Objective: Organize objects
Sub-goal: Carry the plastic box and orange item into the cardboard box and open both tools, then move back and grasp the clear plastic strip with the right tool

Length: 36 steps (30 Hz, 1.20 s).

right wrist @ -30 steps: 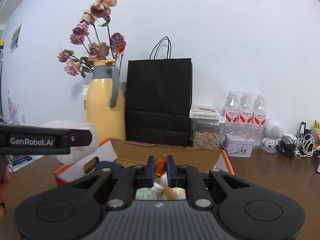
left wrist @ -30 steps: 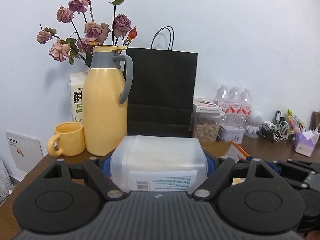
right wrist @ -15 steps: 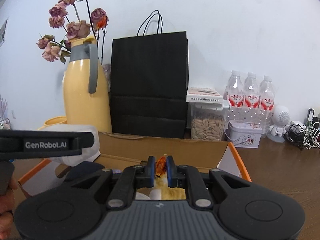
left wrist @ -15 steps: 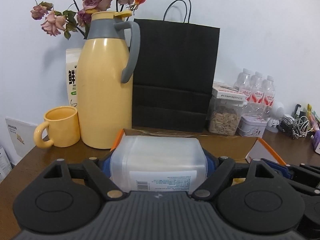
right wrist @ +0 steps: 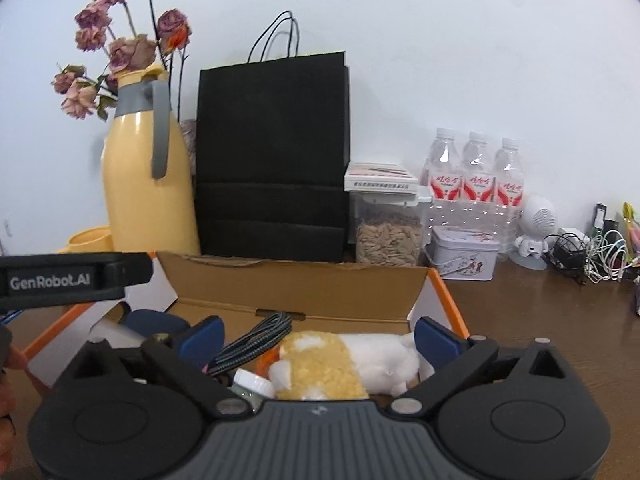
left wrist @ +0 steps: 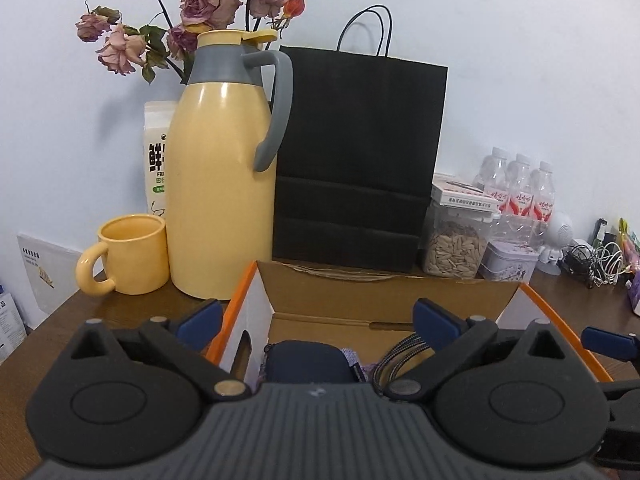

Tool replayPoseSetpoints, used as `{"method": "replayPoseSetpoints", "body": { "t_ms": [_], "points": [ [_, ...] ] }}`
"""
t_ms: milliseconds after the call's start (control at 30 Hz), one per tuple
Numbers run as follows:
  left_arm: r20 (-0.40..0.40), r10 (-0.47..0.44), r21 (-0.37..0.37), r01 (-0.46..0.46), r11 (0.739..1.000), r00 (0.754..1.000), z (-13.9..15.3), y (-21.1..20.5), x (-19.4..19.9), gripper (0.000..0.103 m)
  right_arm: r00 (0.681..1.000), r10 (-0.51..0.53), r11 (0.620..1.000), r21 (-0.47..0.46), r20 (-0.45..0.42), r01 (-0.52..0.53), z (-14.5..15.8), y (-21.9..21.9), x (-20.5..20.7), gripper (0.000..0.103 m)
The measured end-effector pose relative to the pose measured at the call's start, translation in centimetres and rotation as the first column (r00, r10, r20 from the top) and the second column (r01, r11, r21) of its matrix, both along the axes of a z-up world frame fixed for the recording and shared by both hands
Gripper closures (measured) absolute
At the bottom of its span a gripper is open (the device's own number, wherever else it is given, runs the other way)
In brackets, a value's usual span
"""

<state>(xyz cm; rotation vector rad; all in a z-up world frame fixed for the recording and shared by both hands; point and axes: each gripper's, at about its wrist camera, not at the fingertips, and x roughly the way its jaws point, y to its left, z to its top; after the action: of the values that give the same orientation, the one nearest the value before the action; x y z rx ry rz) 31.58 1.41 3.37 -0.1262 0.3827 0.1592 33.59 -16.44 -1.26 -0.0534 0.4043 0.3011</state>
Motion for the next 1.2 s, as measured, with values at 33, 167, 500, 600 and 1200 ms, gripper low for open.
{"method": "replayPoseSetpoints", "body": {
  "t_ms": [33,167,500,600,1200],
  "points": [
    [-0.002,0.001,-0.001,-0.001,1.000,1.000,0.0,0.0,0.1,0.000,1.000,-0.002,1.000,0.003,-0.003,0.002,0.0,0.0,0.0,0.001],
    [-0.006,0.003,-0.001,-0.003,1.000,1.000,-0.1,0.0,0.1,0.000,1.000,-0.003,1.000,0.008,-0.008,0.003,0.0,-0.2,0.2,0.000],
    [0.009,-0.024,-0.004,0.024,1.000,1.000,0.7,-0.1,-1.3,0.000,1.000,0.008,1.000,-0.005,-0.006,-0.008,0.4,-0.4,-0.6,0.000],
    [0.020,-0.047,0.000,0.047,0.999,0.999,1.4,-0.2,-2.7,0.000,1.000,0.023,1.000,0.001,0.001,-0.023,0.8,-1.3,-1.7,0.000],
    [-0.050,-0.078,0.027,0.080,0.996,0.996,-0.7,1.0,-10.1,0.000,0.997,0.072,0.997,-0.039,0.032,-0.071,0.4,-5.6,-8.9,0.000]
  ]
}}
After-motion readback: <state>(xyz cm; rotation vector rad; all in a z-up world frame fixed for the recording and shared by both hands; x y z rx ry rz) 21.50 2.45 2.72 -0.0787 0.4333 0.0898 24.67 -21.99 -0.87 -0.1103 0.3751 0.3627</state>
